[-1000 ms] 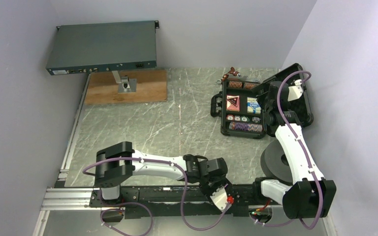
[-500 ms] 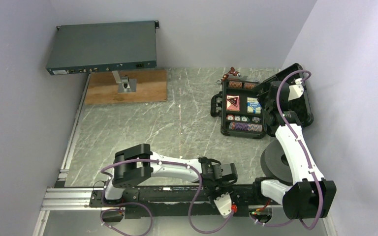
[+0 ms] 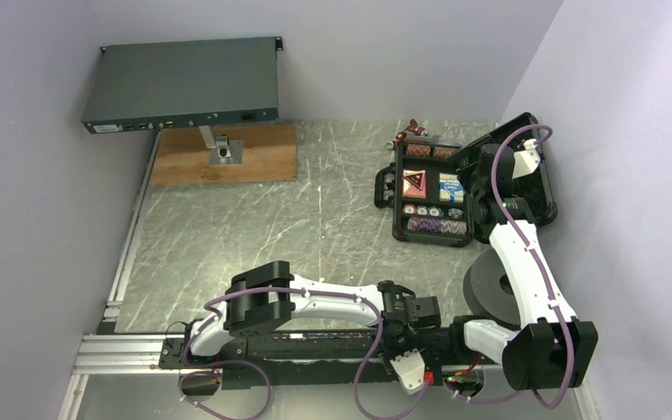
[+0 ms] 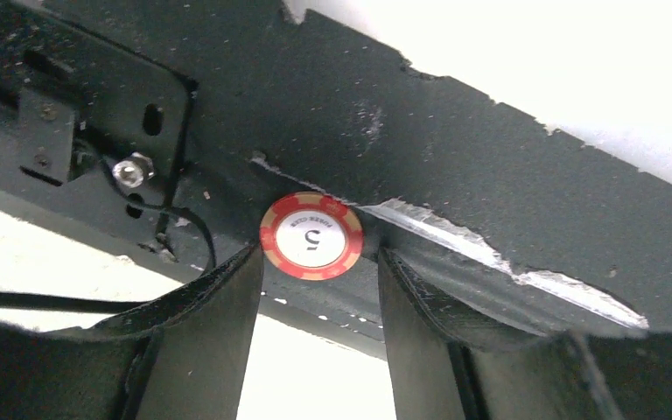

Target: Pack up texas hold em set

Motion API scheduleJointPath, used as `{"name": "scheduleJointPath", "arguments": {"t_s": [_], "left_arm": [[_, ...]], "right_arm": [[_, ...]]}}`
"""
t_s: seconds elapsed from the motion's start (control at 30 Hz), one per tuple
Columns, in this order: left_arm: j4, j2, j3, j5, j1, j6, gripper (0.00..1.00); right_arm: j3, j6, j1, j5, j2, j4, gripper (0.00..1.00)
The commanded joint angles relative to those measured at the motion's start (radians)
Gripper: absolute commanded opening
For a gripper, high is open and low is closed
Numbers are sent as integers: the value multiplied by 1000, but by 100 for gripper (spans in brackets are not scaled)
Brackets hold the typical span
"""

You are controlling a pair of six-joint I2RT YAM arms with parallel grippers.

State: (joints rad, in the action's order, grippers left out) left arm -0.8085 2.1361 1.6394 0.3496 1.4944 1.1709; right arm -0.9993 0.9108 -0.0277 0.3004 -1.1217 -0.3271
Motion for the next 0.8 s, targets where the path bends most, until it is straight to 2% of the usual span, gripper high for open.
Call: {"name": "scheduleJointPath", "arguments": {"t_s": [0.0,0.2,0.43,0.47,0.53,0.6,0.7,0.77], "left_arm": [[-95,26,13,22,22,25,56],[-80,41,28,12,33,6,59],[-124,97,86,15,41,1,53],[-121,95,78,14,42,1,50],[-119,94,65,0,42,3,39],[-115,92,52,-14,42,2,22],[-89,68,20,-22,41,-9,13],[-64,46,-5,-21,36,-23,10]], "right_arm": [[-22,-17,5,-13,11,37,95],[-10,-7,5,-24,15,43,95],[-16,-19,5,-18,18,36,95],[-16,-21,5,-17,18,35,95],[-15,-21,5,-15,18,35,95],[-12,-18,5,-17,19,37,95],[-9,-16,5,-20,20,40,95],[-10,-16,5,-20,20,39,95]]}}
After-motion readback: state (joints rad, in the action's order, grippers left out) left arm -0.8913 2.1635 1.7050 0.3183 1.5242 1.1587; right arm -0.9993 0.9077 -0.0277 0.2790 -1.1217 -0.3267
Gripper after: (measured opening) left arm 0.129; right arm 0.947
